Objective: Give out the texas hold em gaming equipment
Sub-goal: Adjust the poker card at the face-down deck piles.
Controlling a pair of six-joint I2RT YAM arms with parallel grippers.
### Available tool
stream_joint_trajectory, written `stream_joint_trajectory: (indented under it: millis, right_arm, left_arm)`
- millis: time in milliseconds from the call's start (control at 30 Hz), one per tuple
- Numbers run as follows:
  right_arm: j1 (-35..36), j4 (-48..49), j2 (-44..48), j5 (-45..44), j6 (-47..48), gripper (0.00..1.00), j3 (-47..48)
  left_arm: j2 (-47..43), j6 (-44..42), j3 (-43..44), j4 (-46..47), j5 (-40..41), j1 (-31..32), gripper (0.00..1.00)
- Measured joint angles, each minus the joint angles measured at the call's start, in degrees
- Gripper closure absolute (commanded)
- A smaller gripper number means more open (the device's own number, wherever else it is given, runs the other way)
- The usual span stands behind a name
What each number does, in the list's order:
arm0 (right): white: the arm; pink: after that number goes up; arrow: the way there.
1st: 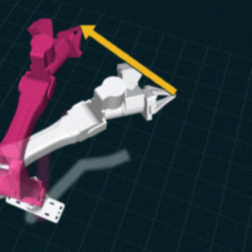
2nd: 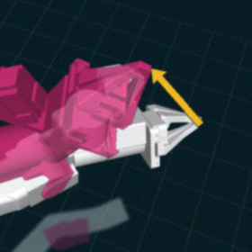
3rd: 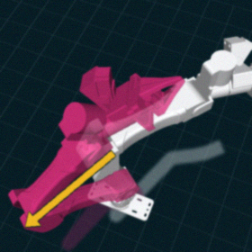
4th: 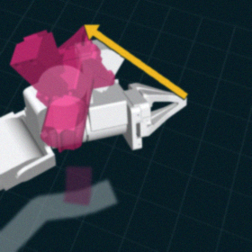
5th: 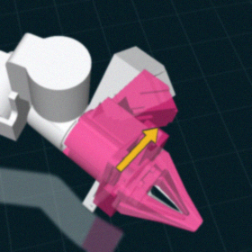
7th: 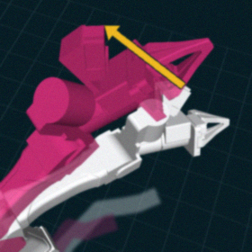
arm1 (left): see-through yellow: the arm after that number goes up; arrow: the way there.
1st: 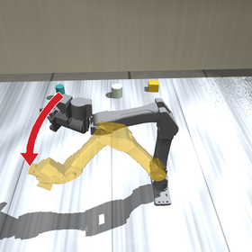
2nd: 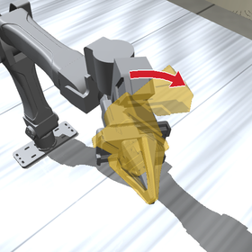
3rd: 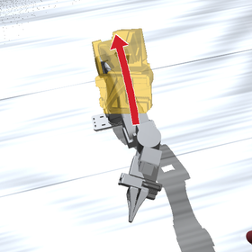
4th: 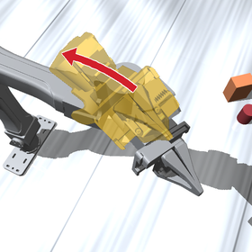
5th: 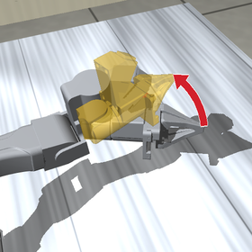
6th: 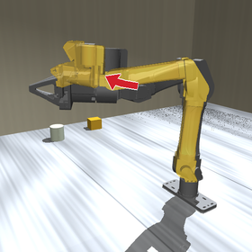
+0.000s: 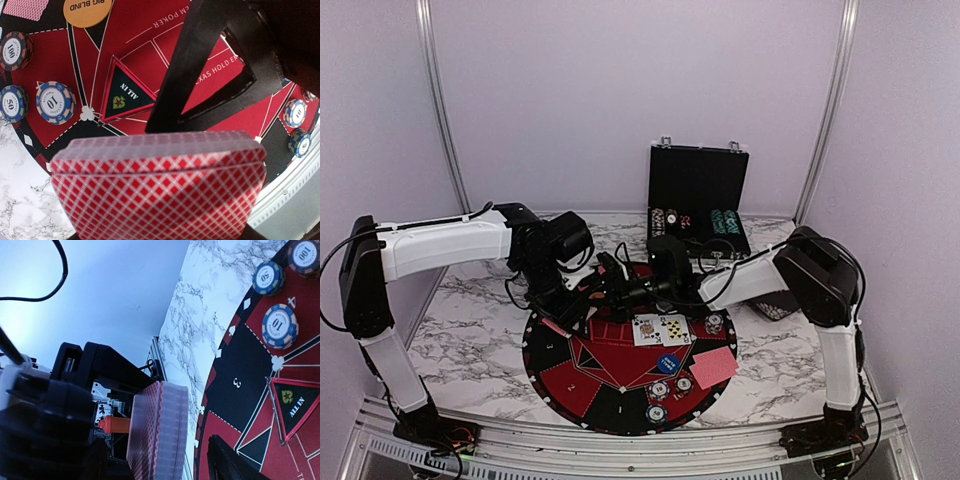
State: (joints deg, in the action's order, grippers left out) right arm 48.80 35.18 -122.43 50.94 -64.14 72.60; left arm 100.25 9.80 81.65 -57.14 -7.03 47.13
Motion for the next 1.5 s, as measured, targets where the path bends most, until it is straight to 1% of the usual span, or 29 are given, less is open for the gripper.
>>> stream_joint_trajectory:
  millis: [100, 367, 500, 900, 1500]
  right_arm:
    - [0.3, 0.2, -0.9, 0.2, -0.4, 0.36, 0.3]
    - [0.2, -0.1, -1.9, 0.1, -0.5, 0.5, 0.3]
    - [-0.3, -0.3, -1.8, -0.3, 0.4, 0.54, 0.3]
    - [-1.9, -3.7, 0.8, -2.7, 4.1, 0.57, -0.9]
    - [-2.5, -4.9, 3.7, -4.0, 4.4, 0.62, -3.2]
  left_arm:
    - [0.0, 0.0, 0.0, 0.0, 0.0, 0.0, 0.51]
    - [0.0, 0.0, 0.1, 0.0, 0.0, 0.0, 0.51]
    - [0.0, 0.0, 0.1, 0.0, 0.0, 0.0, 0.51]
    - [0.0, 0.0, 0.0, -0.1, 0.0, 0.0, 0.51]
    - [0.0, 0.0, 0.1, -0.1, 0.0, 0.0, 0.51]
